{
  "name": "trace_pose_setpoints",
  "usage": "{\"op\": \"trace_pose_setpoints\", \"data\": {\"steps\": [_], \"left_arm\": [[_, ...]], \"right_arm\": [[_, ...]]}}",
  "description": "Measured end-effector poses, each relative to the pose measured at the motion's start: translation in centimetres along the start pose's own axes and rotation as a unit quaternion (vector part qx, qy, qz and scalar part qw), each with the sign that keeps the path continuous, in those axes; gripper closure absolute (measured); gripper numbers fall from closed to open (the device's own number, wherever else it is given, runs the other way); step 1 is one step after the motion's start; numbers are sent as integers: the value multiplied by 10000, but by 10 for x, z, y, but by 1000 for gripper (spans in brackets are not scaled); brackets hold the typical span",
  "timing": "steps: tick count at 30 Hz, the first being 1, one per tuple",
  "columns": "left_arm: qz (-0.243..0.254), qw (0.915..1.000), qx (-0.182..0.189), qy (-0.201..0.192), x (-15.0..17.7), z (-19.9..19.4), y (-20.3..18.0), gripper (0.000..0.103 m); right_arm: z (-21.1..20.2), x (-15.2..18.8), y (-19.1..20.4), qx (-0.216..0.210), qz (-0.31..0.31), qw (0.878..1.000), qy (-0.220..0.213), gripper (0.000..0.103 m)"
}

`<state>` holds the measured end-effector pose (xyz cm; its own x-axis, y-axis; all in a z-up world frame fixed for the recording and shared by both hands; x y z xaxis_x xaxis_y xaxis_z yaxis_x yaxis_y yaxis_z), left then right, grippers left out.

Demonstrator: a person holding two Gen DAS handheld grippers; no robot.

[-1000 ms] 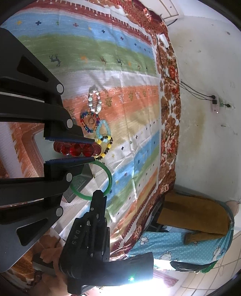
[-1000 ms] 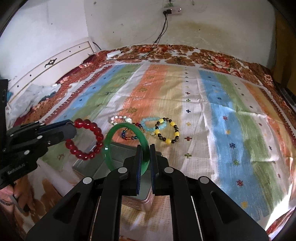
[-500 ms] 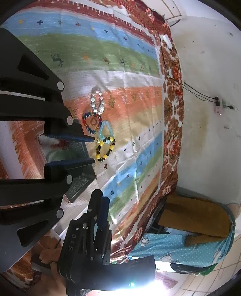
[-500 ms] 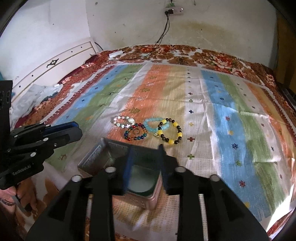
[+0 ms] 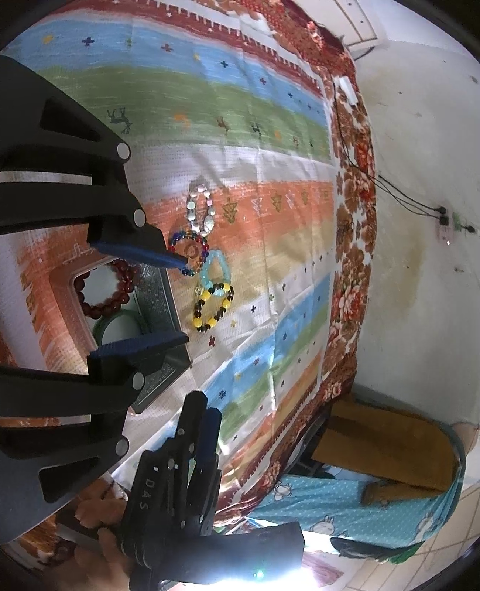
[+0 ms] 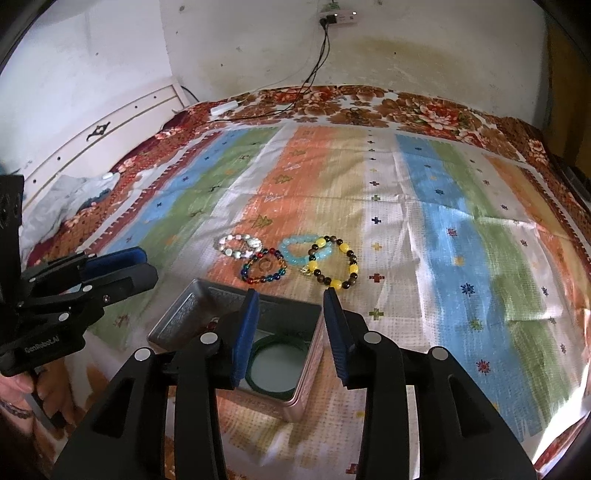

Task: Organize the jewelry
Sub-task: 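Open left tool releasing red bracelet into tin while right tool releases green bangle inside, then move left tool to white bead bracelet while right tool approaches yellow-and-black bracelet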

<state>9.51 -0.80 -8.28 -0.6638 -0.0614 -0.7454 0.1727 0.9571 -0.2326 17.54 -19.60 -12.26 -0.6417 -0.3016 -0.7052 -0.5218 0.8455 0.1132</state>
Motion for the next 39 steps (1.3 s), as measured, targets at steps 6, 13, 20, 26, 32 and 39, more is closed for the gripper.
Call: {"op": "trace_pose_setpoints", "data": {"steps": [6, 13, 20, 26, 32, 39], "left_arm": [[-64, 9998, -190, 80, -7, 12, 10, 63], [-172, 9986, -491, 137, -20, 24, 30, 63], [-46, 9972, -713, 222, -28, 36, 36, 63], [30, 9954, -918, 269, -38, 48, 45, 63], [54, 9943, -1006, 358, -38, 55, 47, 58], [62, 9932, -1069, 446, -40, 63, 52, 57]], "right_arm": [[6, -7, -4, 30, -18, 10000, 32, 63], [16, -21, -13, 113, 6, 9999, 49, 59], [25, -27, -17, 106, 34, 9999, 118, 55], [30, -28, -21, 22, 171, 9996, 206, 54], [36, -29, -27, -15, 275, 9991, 327, 53], [44, -31, -34, 62, 346, 9985, 414, 53]]}}
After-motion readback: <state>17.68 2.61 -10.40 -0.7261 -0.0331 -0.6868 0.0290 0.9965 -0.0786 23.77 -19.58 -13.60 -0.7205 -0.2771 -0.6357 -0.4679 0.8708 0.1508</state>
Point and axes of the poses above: each gripper's, at about its wrist camera, not at the fingertips, and z roughly the way its jaws point, y to its left, x to its underside, the point moved 6 cm from there along z, roughly the way its jaws point, and after that the axes turned 1 degree about -x, right-handed, at the moved point
